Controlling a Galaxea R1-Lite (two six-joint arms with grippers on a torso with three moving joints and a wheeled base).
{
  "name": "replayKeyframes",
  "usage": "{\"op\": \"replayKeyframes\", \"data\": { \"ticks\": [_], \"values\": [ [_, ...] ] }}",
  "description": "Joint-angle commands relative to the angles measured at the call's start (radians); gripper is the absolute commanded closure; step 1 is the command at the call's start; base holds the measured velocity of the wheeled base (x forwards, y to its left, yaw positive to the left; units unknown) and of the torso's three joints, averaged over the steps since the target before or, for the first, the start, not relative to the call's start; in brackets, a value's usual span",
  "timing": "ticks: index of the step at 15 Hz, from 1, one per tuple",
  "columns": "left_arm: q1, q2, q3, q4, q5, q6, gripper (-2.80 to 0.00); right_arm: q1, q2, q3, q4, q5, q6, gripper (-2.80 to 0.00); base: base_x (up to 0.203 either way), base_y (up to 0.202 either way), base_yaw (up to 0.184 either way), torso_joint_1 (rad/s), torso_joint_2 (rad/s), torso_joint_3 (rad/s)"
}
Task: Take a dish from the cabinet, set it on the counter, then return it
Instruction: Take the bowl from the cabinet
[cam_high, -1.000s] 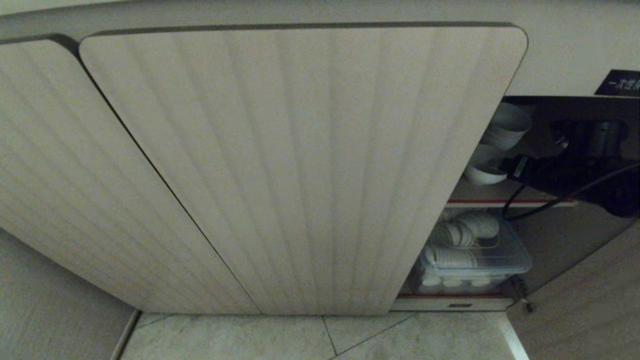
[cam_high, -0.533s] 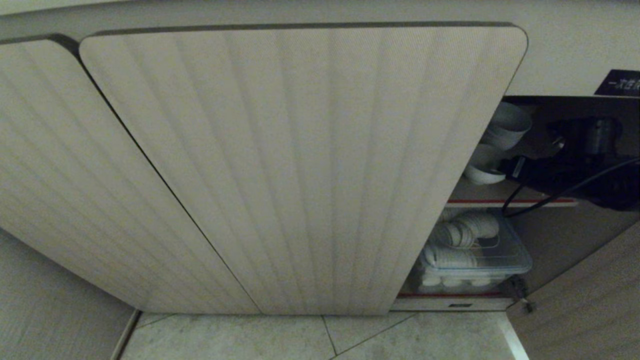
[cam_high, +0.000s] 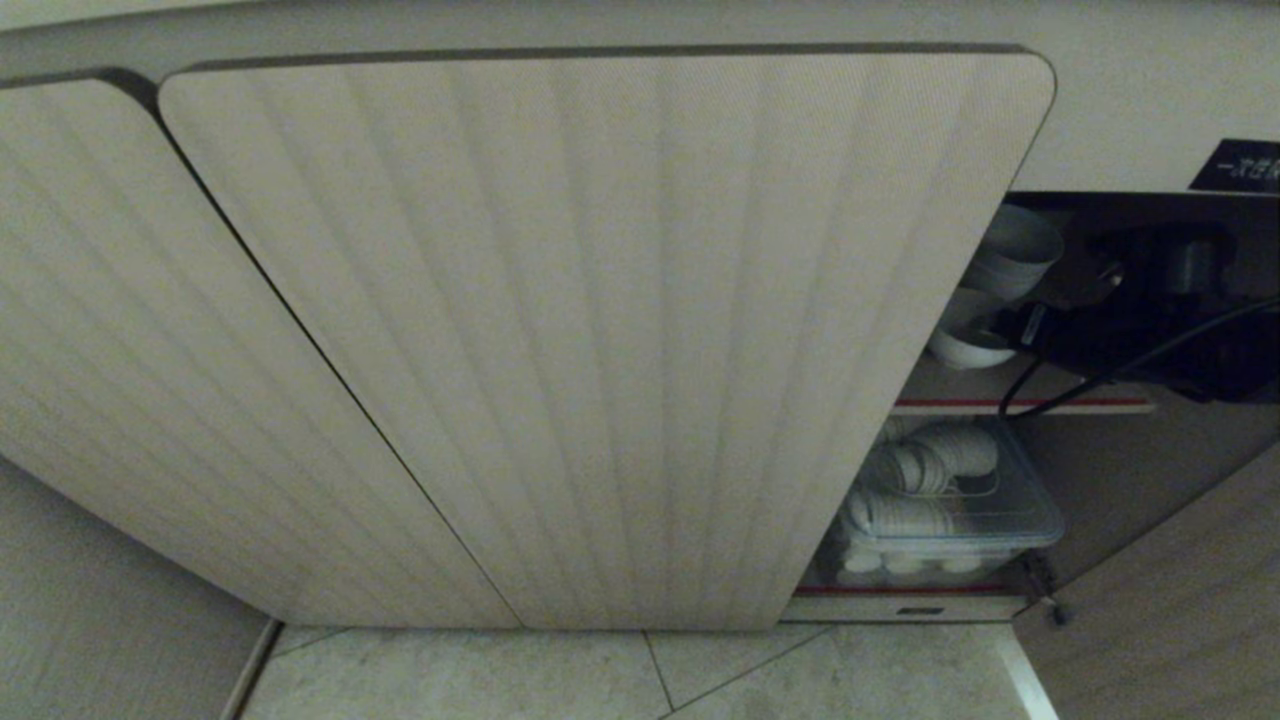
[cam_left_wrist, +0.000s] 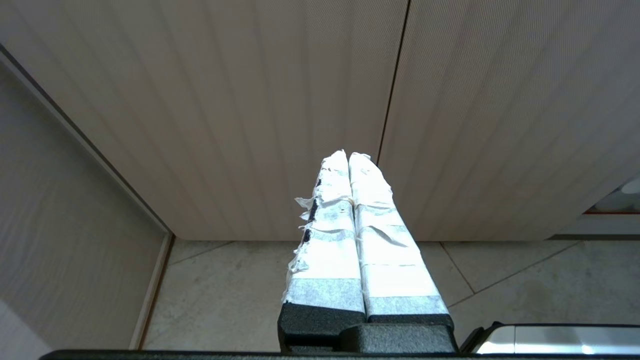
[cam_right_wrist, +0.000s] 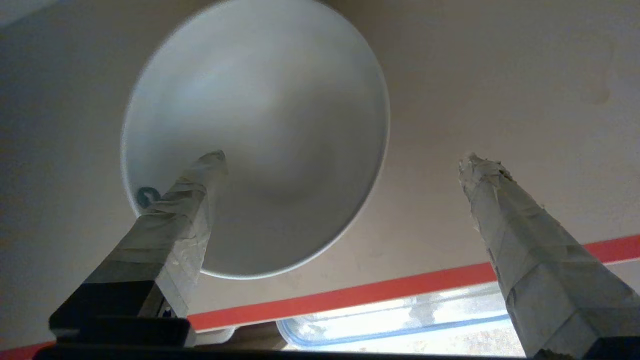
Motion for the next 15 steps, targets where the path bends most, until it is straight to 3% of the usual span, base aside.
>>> {"op": "replayKeyframes", "data": {
  "ticks": [1, 15],
  "values": [
    [0.000, 0.000, 0.000, 0.000, 0.000, -0.001, 0.00, 0.000, 0.008, -0.012, 0.005, 0.002, 0.002, -2.80, 0.000, 0.000, 0.000, 0.000, 0.00, 0.000],
    [0.000, 0.000, 0.000, 0.000, 0.000, -0.001, 0.00, 0.000, 0.059, -0.099, 0.046, 0.002, -0.006, -2.80, 0.000, 0.000, 0.000, 0.000, 0.00, 0.000]
  ]
}}
